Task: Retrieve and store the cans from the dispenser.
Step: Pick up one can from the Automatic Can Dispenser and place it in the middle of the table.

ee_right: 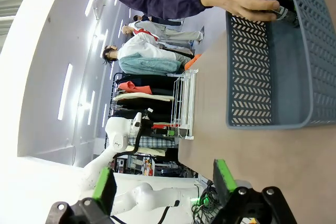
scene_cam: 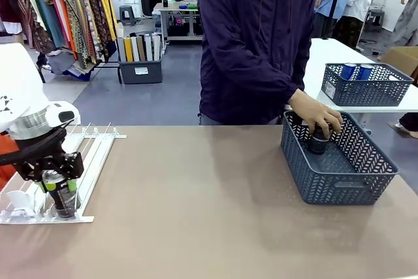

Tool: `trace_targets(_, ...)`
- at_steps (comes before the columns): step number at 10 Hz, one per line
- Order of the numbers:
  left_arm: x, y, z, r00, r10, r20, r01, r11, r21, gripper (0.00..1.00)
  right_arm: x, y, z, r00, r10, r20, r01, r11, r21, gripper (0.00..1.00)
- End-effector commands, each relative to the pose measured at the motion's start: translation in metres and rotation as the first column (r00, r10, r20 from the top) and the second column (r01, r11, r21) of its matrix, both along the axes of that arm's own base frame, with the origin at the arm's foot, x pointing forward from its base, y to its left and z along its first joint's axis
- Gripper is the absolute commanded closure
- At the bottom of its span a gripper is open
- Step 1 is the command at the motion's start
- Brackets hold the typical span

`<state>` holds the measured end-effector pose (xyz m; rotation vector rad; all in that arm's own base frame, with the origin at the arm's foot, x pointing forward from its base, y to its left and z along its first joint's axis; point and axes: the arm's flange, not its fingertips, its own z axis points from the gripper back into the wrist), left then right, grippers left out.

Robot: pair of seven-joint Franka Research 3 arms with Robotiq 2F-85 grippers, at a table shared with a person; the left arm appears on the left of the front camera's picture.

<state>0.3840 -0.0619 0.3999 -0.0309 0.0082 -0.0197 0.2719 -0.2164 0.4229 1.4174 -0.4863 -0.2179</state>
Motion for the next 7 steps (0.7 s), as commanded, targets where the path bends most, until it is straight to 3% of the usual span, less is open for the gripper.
trace_targets(1,0.0,0.004,0.017,0.999,0.021,0.04,-0.022,0.999,0.03,1.0,0.002,-0.001,0.002,1.0,0.0,0.027,0.0,1.0,0.0,0.0)
trace_targets(3,-0.009,0.01,0.043,0.998,0.006,0.066,-0.011,0.998,0.067,1.0,0.002,-0.001,0.002,1.0,0.0,0.027,0.0,1.0,0.0,0.0)
trace_targets(5,-0.029,0.015,0.092,0.995,-0.008,0.1,-0.001,0.997,0.083,1.0,0.002,-0.001,0.002,1.0,0.0,0.027,0.0,1.0,0.0,0.0)
trace_targets(7,-0.057,0.018,0.145,0.973,-0.05,0.227,0.061,0.997,-0.042,1.0,0.002,-0.001,0.002,1.0,0.0,0.027,0.0,1.0,0.0,0.0)
